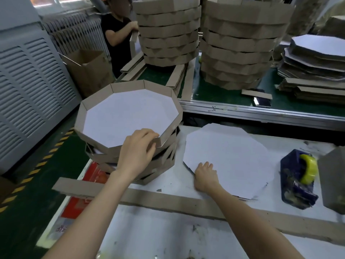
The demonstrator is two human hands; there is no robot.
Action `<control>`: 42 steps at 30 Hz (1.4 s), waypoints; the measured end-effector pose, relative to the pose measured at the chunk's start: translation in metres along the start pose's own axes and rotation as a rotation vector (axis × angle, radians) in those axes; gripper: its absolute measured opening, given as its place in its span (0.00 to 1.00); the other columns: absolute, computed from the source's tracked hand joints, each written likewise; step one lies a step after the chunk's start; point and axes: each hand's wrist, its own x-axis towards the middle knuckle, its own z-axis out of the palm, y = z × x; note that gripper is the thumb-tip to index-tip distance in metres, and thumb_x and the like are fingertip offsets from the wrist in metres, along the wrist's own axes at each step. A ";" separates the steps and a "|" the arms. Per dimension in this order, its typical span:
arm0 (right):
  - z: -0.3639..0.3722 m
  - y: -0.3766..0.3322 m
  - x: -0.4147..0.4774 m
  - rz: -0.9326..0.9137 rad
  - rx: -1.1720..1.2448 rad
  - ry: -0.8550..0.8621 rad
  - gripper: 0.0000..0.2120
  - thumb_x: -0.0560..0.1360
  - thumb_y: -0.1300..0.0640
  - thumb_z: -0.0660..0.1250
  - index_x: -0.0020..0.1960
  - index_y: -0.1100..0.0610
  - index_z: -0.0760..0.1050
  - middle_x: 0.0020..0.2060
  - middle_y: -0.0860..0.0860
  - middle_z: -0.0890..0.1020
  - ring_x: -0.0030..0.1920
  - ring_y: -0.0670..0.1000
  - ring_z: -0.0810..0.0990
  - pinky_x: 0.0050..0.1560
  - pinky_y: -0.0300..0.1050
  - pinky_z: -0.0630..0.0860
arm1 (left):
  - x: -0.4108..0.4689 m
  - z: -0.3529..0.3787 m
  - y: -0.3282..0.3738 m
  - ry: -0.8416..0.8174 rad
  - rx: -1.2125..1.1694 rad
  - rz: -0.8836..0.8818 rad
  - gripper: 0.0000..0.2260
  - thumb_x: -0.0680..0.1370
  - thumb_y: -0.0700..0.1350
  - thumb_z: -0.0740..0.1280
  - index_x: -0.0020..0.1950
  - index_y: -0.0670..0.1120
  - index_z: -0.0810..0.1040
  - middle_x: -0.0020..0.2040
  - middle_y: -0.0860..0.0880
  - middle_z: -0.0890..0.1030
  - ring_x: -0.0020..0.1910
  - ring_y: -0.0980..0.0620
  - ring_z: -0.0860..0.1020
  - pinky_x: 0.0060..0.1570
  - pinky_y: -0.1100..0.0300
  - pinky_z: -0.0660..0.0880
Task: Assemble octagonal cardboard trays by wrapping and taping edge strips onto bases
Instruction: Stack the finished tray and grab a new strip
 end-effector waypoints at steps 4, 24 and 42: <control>-0.035 0.007 -0.010 0.021 -0.055 0.184 0.10 0.77 0.65 0.58 0.58 0.62 0.71 0.56 0.59 0.76 0.56 0.59 0.76 0.49 0.50 0.75 | -0.010 -0.006 0.010 0.013 -0.123 0.096 0.08 0.75 0.37 0.70 0.50 0.48 0.84 0.51 0.54 0.82 0.51 0.50 0.78 0.46 0.53 0.74; -0.273 0.056 -0.270 -0.391 0.397 0.364 0.09 0.76 0.64 0.67 0.43 0.52 0.82 0.32 0.48 0.81 0.30 0.45 0.76 0.32 0.33 0.69 | -0.034 -0.120 0.099 0.131 -0.587 0.245 0.50 0.64 0.70 0.73 0.77 0.64 0.47 0.72 0.72 0.49 0.71 0.71 0.50 0.66 0.65 0.53; -0.225 -0.005 -0.278 -0.854 0.146 -0.174 0.15 0.75 0.62 0.65 0.58 0.54 0.84 0.30 0.41 0.78 0.33 0.41 0.76 0.38 0.37 0.73 | -0.151 -0.111 0.066 -0.348 -0.943 0.021 0.09 0.68 0.49 0.75 0.47 0.55 0.86 0.42 0.52 0.86 0.43 0.52 0.85 0.43 0.60 0.80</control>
